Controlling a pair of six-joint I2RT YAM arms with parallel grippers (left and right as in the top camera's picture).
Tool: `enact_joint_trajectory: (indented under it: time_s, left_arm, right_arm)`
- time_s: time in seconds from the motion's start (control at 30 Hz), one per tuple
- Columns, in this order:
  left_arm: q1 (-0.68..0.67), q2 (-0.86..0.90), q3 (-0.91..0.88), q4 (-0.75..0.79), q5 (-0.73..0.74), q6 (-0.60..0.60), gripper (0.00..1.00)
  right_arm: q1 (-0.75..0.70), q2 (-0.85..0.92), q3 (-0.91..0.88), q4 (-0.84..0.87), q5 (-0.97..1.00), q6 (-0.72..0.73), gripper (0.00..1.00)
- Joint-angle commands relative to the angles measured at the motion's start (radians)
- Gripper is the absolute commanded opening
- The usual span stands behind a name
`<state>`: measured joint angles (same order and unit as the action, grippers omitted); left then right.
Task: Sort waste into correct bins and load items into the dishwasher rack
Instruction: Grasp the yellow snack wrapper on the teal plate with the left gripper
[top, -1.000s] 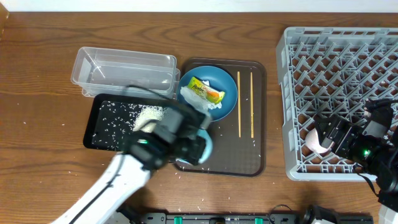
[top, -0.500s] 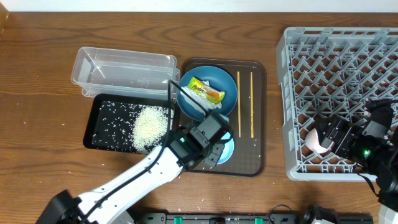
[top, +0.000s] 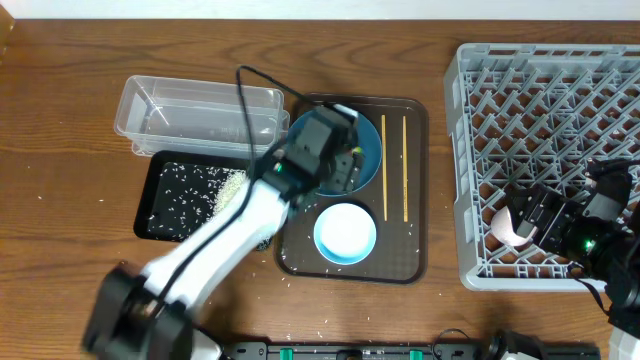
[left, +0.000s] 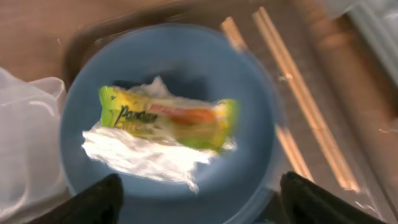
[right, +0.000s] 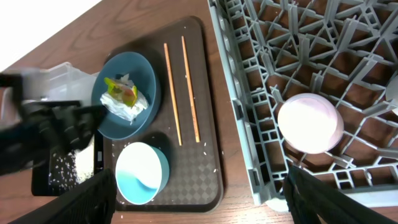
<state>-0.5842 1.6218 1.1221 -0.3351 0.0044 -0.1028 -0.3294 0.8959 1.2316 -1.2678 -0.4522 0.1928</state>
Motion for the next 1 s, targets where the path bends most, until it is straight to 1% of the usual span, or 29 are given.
enact_joint_trajectory:
  time_s: [0.0, 0.1, 0.33, 0.5, 0.63, 0.67, 0.73, 0.9, 0.97]
  left_arm:
    - [0.037, 0.102, 0.021, 0.063, 0.034, 0.028, 0.91]
    - [0.051, 0.165, 0.021, 0.125, 0.033, -0.010, 0.91]
    - [0.085, 0.250, 0.021, 0.212, 0.033, -0.289, 0.91]
    - [0.093, 0.267, 0.021, 0.243, 0.033, -0.392, 0.91]
    - [0.097, 0.267, 0.021, 0.274, 0.054, -0.591, 0.90]
    - [0.097, 0.267, 0.022, 0.278, 0.070, -0.642, 0.87]
    - [0.097, 0.266, 0.022, 0.296, 0.109, -0.678, 0.82]
    - [0.098, 0.260, 0.045, 0.285, 0.106, -0.713, 0.82]
    - [0.103, 0.261, 0.045, 0.256, 0.080, -0.786, 0.80]
  right_arm:
    - [0.010, 0.007, 0.008, 0.001, 0.000, -0.014, 0.84]
    - [0.010, 0.016, 0.008, -0.001, 0.000, -0.015, 0.84]
    - [0.010, 0.029, 0.001, -0.001, 0.000, -0.015, 0.84]
    - [0.010, 0.042, -0.004, 0.000, 0.000, -0.015, 0.84]
    - [0.010, 0.051, -0.004, 0.000, 0.000, -0.015, 0.84]
    - [0.010, 0.054, -0.004, 0.000, 0.000, -0.015, 0.84]
    - [0.010, 0.059, -0.004, -0.001, 0.000, -0.015, 0.84]
    - [0.010, 0.067, -0.005, 0.000, 0.000, -0.016, 0.84]
    - [0.010, 0.067, -0.005, 0.000, 0.000, -0.016, 0.84]
